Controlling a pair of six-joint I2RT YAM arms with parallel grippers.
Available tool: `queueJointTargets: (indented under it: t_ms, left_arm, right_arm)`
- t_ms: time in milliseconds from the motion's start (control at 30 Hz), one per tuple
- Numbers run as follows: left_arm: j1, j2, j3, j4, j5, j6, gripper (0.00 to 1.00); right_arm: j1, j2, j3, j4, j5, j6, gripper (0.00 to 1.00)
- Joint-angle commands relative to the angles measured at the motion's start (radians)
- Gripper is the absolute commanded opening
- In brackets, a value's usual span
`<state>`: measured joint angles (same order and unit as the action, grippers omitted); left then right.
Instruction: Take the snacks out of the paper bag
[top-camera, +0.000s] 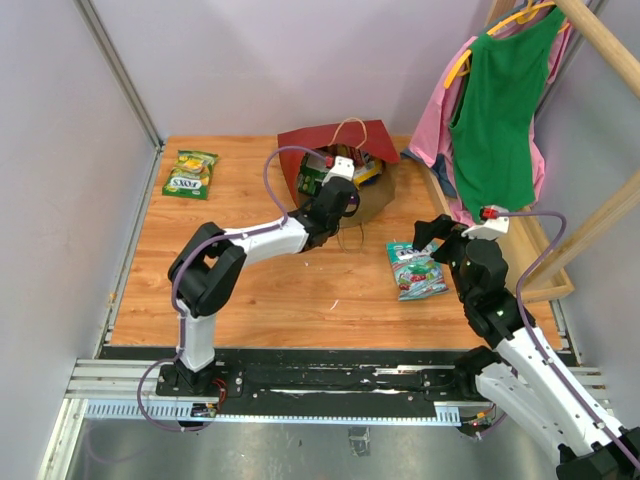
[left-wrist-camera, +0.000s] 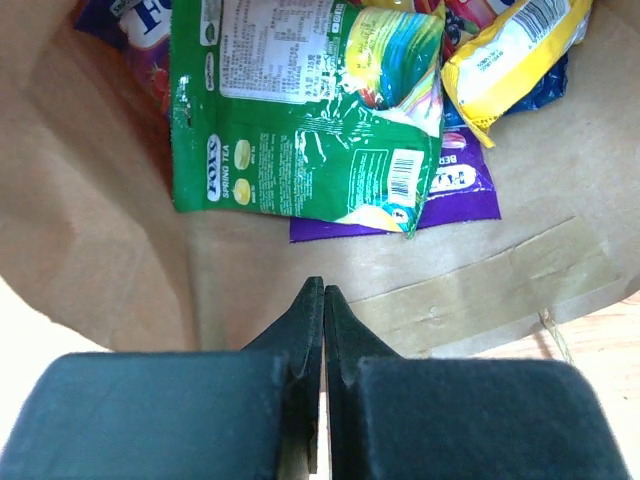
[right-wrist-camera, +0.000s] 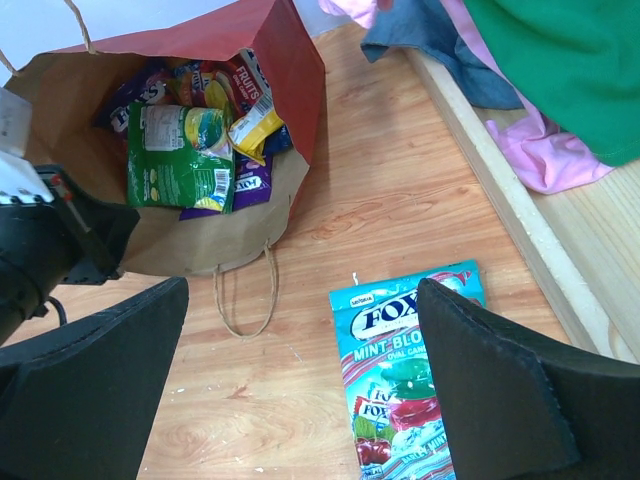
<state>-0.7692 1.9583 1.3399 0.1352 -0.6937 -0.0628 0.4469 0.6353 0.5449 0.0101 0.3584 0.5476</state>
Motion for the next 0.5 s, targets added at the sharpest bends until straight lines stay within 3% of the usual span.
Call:
queueJointTargets:
  t_ms: [0,200,233,367,467]
  left_arm:
    - [-0.004,-0.065,-0.048,0.054,0.031,-0.042,0.01]
    - [-0.014,-0.076,-0.123,0.1,0.111,-0.01,0.19]
    - [-0.015,-0.075,-0.127,0.103,0.12,-0.004,0.24]
    - [-0.015,-0.059,-0.126,0.112,0.136,0.027,0.65]
    - [-0.015,-0.036,-0.105,0.109,0.14,0.055,0.75]
  right_arm:
    - [-0.015,0.001,0.004,0.023,-0.019,0.014,0.99]
    - [-0.016,0.003,0.0,0.025,-0.024,0.013,0.99]
    - [-0.016,0.003,-0.001,0.024,-0.024,0.012,0.99]
    - [-0.016,0.012,0.0,0.028,-0.022,0.01,0.99]
    - [-0.016,0.023,-0.001,0.035,-0.024,0.009,0.99]
